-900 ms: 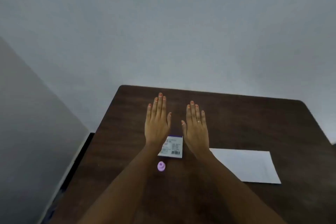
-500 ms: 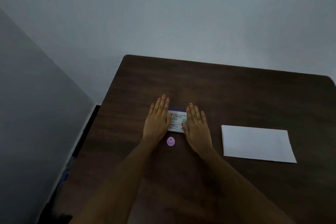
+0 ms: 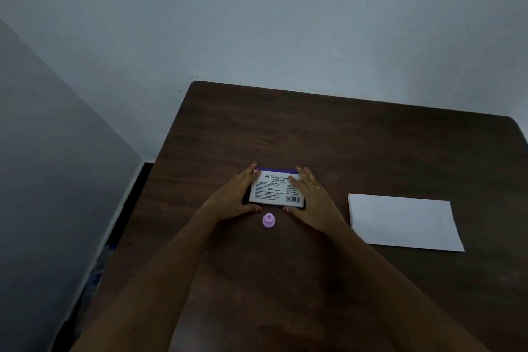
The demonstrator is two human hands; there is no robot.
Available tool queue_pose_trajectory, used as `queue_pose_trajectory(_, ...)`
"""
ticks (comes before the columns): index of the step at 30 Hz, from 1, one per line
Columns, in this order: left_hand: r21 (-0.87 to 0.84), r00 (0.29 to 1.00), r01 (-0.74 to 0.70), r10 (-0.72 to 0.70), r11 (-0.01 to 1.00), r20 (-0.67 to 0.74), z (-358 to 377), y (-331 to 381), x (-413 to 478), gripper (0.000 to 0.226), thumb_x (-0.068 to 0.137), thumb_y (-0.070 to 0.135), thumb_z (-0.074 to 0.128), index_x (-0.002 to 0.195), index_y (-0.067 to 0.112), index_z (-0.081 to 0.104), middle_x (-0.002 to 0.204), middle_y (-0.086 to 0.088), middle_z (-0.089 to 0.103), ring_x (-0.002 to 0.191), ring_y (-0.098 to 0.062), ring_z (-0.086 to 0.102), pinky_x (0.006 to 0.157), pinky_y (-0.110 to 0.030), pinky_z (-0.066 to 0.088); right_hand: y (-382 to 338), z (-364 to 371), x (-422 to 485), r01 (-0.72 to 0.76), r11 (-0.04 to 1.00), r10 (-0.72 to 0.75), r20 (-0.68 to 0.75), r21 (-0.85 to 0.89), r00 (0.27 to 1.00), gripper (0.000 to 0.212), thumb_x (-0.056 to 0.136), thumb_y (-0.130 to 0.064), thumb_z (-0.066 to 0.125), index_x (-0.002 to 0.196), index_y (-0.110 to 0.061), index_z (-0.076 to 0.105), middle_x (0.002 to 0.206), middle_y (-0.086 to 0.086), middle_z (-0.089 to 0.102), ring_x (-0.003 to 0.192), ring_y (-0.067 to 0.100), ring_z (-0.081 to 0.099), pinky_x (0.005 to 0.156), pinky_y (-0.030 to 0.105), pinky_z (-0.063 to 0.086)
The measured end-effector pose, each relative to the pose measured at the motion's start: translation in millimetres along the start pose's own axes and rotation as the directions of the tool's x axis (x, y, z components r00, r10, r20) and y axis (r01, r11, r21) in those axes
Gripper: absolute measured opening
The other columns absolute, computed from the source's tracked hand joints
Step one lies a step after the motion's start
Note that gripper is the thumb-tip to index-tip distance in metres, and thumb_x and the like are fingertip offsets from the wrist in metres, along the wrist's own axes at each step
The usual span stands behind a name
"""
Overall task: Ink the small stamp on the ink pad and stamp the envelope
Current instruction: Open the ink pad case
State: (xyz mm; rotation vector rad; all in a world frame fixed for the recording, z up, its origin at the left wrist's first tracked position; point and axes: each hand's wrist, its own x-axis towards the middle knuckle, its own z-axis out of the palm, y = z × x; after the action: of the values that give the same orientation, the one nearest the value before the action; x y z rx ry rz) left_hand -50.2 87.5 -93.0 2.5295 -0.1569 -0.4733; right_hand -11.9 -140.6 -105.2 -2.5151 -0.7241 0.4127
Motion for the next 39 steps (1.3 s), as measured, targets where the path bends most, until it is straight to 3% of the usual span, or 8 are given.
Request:
queue_pose_trajectory(7, -0.189, 0.994, -0.052, 0.032, 0.981, -0.108, -0.5, -3.8, 6.2, 0.090, 0.065, 0.034, 0.078, 0.136, 0.020, 0.025, 0.148, -0.006, 0.024, 0.133, -0.019, 0.027, 0.105, -0.033, 0.027, -2.4, -16.4, 4.5, -0.070, 0.978, 0.059, 0.059, 0.197, 0.997, 0.067, 0.071, -0.035, 0.072, 0.129, -0.025, 0.039, 0.149, 0.000, 0.022, 0.135, 0.018, 0.022, 0.108, 0.042, 0.029)
queue_pose_trajectory(10, -0.306, 0.989, -0.024, -0.022, 0.952, -0.145, 5.2, -4.7, 5.4, 0.100, 0.062, 0.032, 0.080, 0.139, 0.024, 0.017, 0.145, -0.005, 0.031, 0.130, -0.018, 0.033, 0.105, -0.032, 0.029, -2.3, -28.8, 6.7, -0.061, 0.968, 0.052, 0.042, 0.244, 0.998, 0.054, 0.070, -0.039, 0.071, 0.119, -0.025, 0.052, 0.142, 0.000, 0.040, 0.129, 0.015, 0.035, 0.104, 0.036, 0.032)
queue_pose_trajectory(13, -0.303, 0.984, -0.009, -0.046, 0.953, -0.172, 8.6, -4.1, 6.2, 0.105, 0.061, 0.037, 0.079, 0.140, 0.033, 0.010, 0.148, -0.001, 0.028, 0.132, -0.019, 0.029, 0.108, -0.037, 0.028, -6.7, -45.9, 14.1, -0.078, 0.904, 0.106, -0.044, 0.420, 0.993, 0.025, 0.076, -0.039, 0.065, 0.100, -0.033, 0.064, 0.110, -0.007, 0.065, 0.107, 0.010, 0.057, 0.090, 0.027, 0.046)
queue_pose_trajectory(16, -0.281, 0.990, -0.004, -0.036, 0.960, -0.137, 6.6, -1.9, 9.3, 0.111, 0.061, 0.045, 0.076, 0.137, 0.044, -0.005, 0.151, -0.002, 0.020, 0.135, -0.022, 0.023, 0.109, -0.044, 0.025, -13.9, -53.5, 28.2, -0.059, 0.849, 0.162, -0.152, 0.525, 0.975, 0.012, 0.085, -0.030, 0.056, 0.093, -0.032, 0.064, 0.095, -0.009, 0.066, 0.092, 0.006, 0.060, 0.080, 0.026, 0.050)
queue_pose_trajectory(20, -0.224, 0.997, 0.018, -0.035, 0.975, -0.075, 7.9, -5.4, 13.4, 0.117, 0.062, 0.055, 0.071, 0.132, 0.043, -0.023, 0.155, 0.000, -0.007, 0.138, -0.018, 0.003, 0.111, -0.042, 0.009, -23.8, -45.4, 54.3, -0.046, 0.886, 0.240, -0.372, 0.461, 0.897, 0.020, 0.089, -0.018, 0.052, 0.104, -0.012, 0.062, 0.109, 0.009, 0.064, 0.098, 0.017, 0.057, 0.084, 0.028, 0.047)
queue_pose_trajectory(24, -0.180, 0.998, -0.009, -0.002, 0.984, -0.062, 8.1, -8.0, 17.4, 0.115, 0.066, 0.056, 0.068, 0.134, 0.036, -0.023, 0.154, 0.001, -0.009, 0.134, -0.007, -0.005, 0.109, -0.033, -0.001, -25.3, -38.5, 78.7, -0.128, 0.926, 0.294, -0.467, 0.354, 0.834, 0.021, 0.089, -0.014, 0.050, 0.105, -0.006, 0.062, 0.109, 0.014, 0.060, 0.098, 0.022, 0.054, 0.078, 0.023, 0.039)
queue_pose_trajectory(33, -0.078, 0.999, -0.030, 0.029, 0.997, -0.023, 10.0, -11.1, 19.3, 0.101, 0.074, 0.055, 0.061, 0.130, 0.037, -0.022, 0.154, 0.000, -0.012, 0.132, -0.005, -0.015, 0.109, -0.032, -0.005, -3.8, -29.9, 104.8, -0.202, 0.979, 0.201, -0.379, 0.039, 0.903, 0.017, 0.087, -0.008, 0.052, 0.095, 0.002, 0.063, 0.104, 0.019, 0.060, 0.097, 0.028, 0.051, 0.084, 0.035, 0.041)
queue_pose_trajectory(39, -0.092, 1.000, -0.015, 0.014, 0.996, -0.016, 9.7, -13.8, 17.0, 0.102, 0.074, 0.052, 0.062, 0.131, 0.036, -0.021, 0.154, -0.001, -0.008, 0.136, -0.010, -0.013, 0.108, -0.032, -0.007, -16.4, -28.8, 91.9, -0.169, 0.986, 0.158, -0.457, 0.017, 0.875, 0.028, 0.089, -0.012, 0.050, 0.115, -0.005, 0.056, 0.121, 0.019, 0.055, 0.114, 0.031, 0.046, 0.096, 0.039, 0.037)
